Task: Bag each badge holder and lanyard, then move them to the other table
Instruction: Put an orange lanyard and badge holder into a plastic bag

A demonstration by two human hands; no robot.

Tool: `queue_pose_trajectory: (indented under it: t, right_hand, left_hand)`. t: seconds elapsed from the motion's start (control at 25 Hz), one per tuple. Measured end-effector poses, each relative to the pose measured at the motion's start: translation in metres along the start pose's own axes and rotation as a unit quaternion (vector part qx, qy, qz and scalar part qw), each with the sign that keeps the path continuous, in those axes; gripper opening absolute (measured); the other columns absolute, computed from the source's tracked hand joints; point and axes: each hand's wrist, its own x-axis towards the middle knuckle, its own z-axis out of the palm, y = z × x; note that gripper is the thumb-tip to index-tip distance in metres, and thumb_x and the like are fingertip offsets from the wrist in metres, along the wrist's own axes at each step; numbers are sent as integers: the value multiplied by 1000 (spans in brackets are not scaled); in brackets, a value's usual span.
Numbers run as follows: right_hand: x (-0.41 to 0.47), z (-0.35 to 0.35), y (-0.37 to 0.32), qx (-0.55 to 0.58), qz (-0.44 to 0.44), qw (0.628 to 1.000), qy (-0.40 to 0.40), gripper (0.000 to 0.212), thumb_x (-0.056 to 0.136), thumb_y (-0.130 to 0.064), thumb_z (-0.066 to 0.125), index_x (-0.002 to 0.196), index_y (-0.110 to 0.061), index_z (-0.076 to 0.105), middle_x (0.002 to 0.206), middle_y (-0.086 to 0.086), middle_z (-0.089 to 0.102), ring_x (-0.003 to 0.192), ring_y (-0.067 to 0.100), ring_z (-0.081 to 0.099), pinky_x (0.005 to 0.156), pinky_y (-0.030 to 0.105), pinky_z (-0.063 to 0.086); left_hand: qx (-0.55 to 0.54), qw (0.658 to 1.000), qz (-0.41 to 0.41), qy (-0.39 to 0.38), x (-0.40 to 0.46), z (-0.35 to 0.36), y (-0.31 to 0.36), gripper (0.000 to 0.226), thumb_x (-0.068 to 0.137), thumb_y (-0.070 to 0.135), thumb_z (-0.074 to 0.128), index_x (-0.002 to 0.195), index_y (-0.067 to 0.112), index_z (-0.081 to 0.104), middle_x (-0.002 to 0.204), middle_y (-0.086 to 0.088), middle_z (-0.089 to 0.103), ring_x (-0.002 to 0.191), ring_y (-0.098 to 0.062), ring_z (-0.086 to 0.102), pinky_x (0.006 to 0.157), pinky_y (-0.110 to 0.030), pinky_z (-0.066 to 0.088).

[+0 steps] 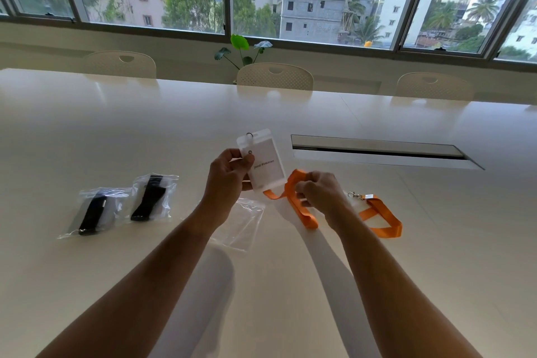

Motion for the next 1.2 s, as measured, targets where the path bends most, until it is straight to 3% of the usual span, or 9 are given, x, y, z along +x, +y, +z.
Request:
queue_pose_trajectory:
  t: [0.08,0.16,0.32,0.44,0.6,0.72,0.84,1.0,1.2]
  right_hand:
    - [0,-1,3,-140,-3,990,-10,21,90,-35,64,83,-16,67,86,8,70,83,22,66,79,41,56]
    - [1,0,-1,-164,-58,984,27,36,93,-46,57,98,-12,66,89,0,66,89,19,63,81,40,54]
    - [2,5,-20,31,-202,979,-29,18,98,-31,52,104,-17,61,93,-5,66,91,15,67,76,31,59]
    - [0,7,-27,145,-203,968,-39,5,91,-8,63,93,-12,63,94,8,69,88,19,71,72,31,61]
    - [-7,-2,-32,205,-179,959,-74,9,88,-1,65,96,0,64,92,12,72,83,17,73,69,31,61]
    - [-11,-12,-42,226,-189,951,-91,13,87,-1,64,99,5,63,93,12,72,82,16,73,67,30,61]
    - [-11,-20,-50,210,-194,954,-94,7,87,-4,65,94,-1,63,94,12,72,85,18,74,67,30,61]
    - [-11,-24,-51,209,-190,954,-101,8,87,-5,66,93,-1,62,91,8,74,88,21,74,68,31,60]
    - [-8,-31,-49,220,-197,952,-83,8,86,-8,68,91,-4,64,91,4,76,91,21,73,69,32,61]
  left_hand:
    - [9,1000,12,-8,1,-1,3,7,96,16,56,101,14,60,99,-8,71,92,-27,70,67,-38,61]
    - [34,999,23,-24,0,-1,6,10,95,18,57,104,16,60,101,-5,71,94,-24,70,70,-39,61]
    - [71,996,42,-39,1,4,7,16,92,21,61,107,16,63,108,-5,68,99,-25,67,77,-46,60]
    - [87,993,75,-37,2,6,6,6,88,26,66,92,23,68,111,-4,62,103,-25,64,83,-42,59]
    - [-3,991,76,-110,0,0,7,26,92,42,48,93,33,72,110,3,68,105,-16,62,90,-28,49]
    - [-41,988,14,-149,0,3,2,32,88,33,43,93,22,73,101,-7,72,103,-27,64,94,-40,50]
    - [-20,981,4,-192,-4,11,-3,34,80,22,49,112,16,60,113,-17,63,109,-35,60,93,-44,53]
    - [-1,974,11,-228,-7,17,-1,40,88,17,59,126,16,48,114,-15,61,97,-25,65,81,-40,56]
    - [103,977,67,-172,-15,26,-6,15,96,15,55,102,27,63,81,0,70,70,-8,63,60,-16,49]
